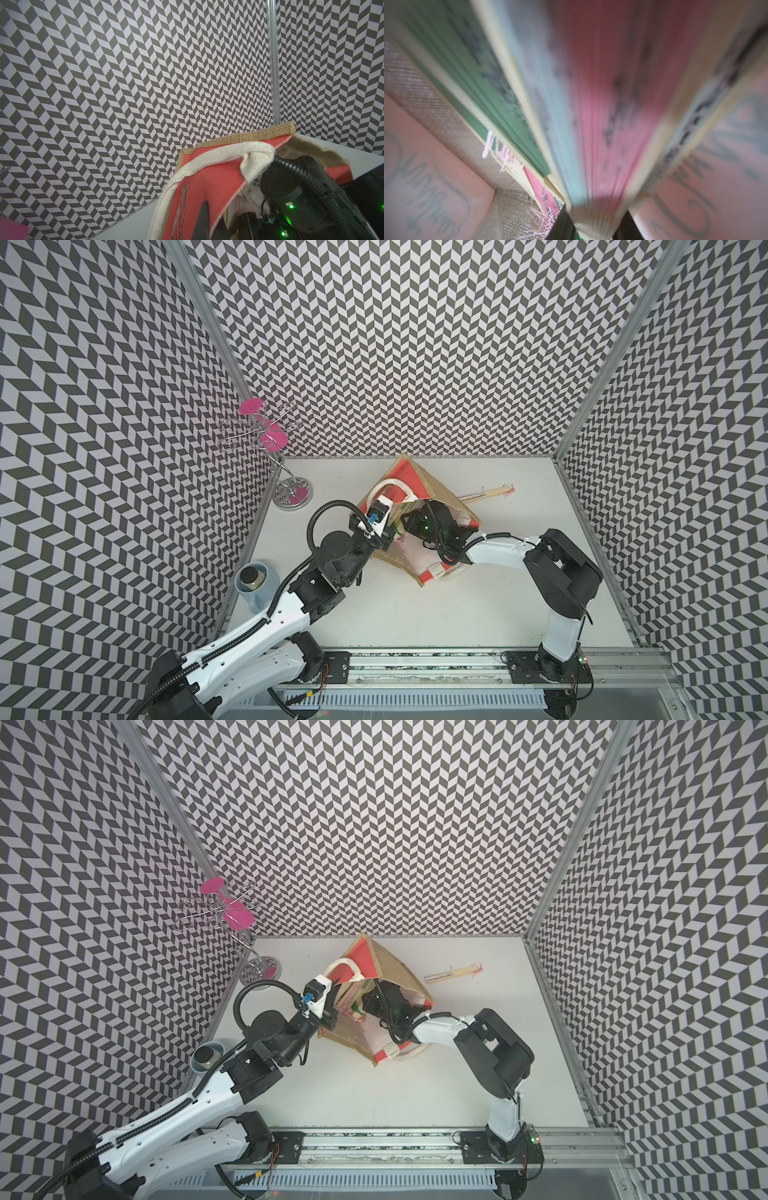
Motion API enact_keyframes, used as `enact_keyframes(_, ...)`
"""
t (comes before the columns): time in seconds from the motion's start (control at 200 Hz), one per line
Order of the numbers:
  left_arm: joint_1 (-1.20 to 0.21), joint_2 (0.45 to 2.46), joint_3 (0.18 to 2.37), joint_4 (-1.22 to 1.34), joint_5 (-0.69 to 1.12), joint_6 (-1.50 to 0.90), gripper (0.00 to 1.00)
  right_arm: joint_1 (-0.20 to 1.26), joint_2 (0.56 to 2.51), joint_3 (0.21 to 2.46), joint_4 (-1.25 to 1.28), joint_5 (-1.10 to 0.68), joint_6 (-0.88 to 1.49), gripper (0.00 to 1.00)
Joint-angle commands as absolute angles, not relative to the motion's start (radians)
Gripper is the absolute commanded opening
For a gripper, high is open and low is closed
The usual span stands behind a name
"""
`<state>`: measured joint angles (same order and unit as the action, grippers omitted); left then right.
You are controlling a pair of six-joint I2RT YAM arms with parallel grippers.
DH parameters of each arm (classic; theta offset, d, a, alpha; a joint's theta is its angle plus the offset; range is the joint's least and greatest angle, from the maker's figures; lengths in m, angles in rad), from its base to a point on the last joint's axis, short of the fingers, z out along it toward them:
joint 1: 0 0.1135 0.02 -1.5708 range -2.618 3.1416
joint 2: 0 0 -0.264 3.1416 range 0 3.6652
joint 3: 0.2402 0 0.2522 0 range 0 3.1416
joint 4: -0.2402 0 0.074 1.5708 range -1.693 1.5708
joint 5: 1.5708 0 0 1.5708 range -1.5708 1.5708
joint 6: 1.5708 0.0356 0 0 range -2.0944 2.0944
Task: Take out the folding fans from the tote bags
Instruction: Pick up the folding fan from the canvas bag.
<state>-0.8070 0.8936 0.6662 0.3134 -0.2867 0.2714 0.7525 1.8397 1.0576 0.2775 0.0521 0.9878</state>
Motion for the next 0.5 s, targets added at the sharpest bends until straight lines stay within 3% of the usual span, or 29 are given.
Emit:
enact_keyframes(0.0, -0.816, 0.883, 0.692, 0.416, -0.336, 0.267, 0.00, 0.729, 1.750, 1.031, 0.352, 0.081, 0.961, 0.22)
enact_keyframes(0.15, -0.816, 0.899, 0.710, 0.402, -0.407, 0.267, 0.00, 0.737, 1.690, 0.998, 0.333, 0.068, 0.927, 0.16)
enact_keyframes(0.496, -0.816, 0.911, 0.719, 0.403, -0.463, 0.264, 0.00, 0.786, 1.560, 0.923, 0.295, 0.052, 0.839, 0.15)
